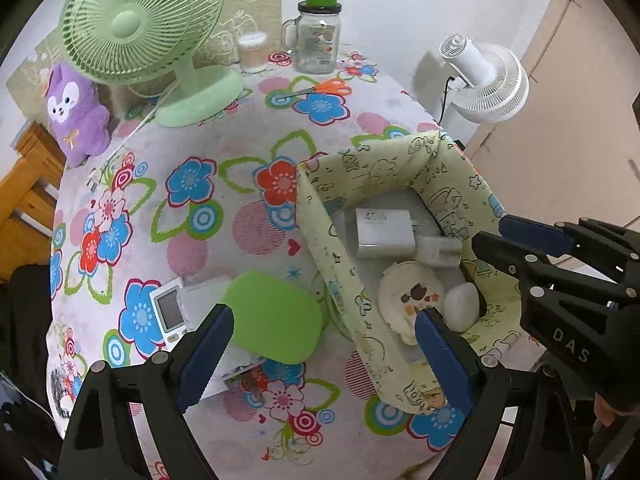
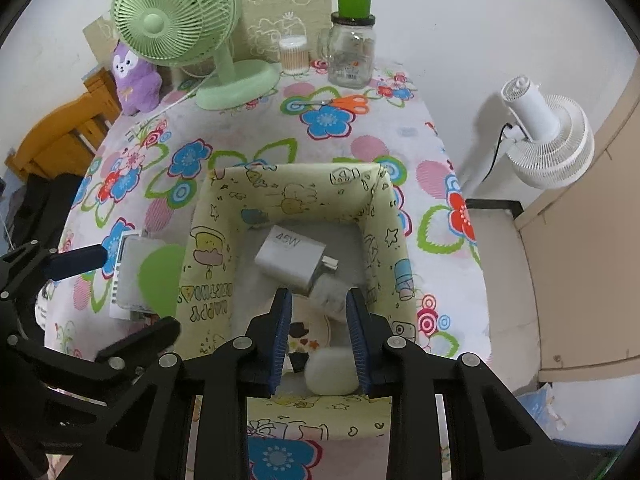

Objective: Organize rigid objects
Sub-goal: 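Withdraw both open grippers up out of the fabric box, then move the left tool to the white remote while the right tool approaches the clear plastic container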

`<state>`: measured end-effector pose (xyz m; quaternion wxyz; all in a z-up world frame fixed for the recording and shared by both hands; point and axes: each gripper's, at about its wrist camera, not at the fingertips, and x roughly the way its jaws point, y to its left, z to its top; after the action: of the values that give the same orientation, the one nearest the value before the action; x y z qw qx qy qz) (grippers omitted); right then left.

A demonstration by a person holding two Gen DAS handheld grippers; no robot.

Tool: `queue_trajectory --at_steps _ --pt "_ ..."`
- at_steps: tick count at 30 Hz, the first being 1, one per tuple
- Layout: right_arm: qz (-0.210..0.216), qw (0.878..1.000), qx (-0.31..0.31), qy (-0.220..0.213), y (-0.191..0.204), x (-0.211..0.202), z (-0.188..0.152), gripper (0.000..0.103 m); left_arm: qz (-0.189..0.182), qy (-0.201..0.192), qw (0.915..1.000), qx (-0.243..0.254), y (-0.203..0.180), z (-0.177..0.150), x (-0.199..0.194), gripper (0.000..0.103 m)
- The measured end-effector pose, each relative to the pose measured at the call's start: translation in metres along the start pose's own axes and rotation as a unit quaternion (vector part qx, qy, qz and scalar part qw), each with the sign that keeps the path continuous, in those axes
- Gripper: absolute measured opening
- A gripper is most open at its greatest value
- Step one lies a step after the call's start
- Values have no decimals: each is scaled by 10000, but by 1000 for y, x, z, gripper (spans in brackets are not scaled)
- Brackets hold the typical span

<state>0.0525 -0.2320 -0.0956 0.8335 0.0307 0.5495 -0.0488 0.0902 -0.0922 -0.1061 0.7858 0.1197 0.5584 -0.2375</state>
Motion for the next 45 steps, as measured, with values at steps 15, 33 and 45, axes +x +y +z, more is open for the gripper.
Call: queue_trajectory --at_steps 15,33,45 --pt "-61 9990 68 447 8 38 -4 62 -197 193 9994 -226 20 -1 25 94" --pt "-274 9981 521 189 25 10 9 88 -314 -41 9995 -41 44 2 -11 101" --pt "-394 9967 693 -166 59 -20 13 88 -302 -342 9989 55 76 -2 -43 101"
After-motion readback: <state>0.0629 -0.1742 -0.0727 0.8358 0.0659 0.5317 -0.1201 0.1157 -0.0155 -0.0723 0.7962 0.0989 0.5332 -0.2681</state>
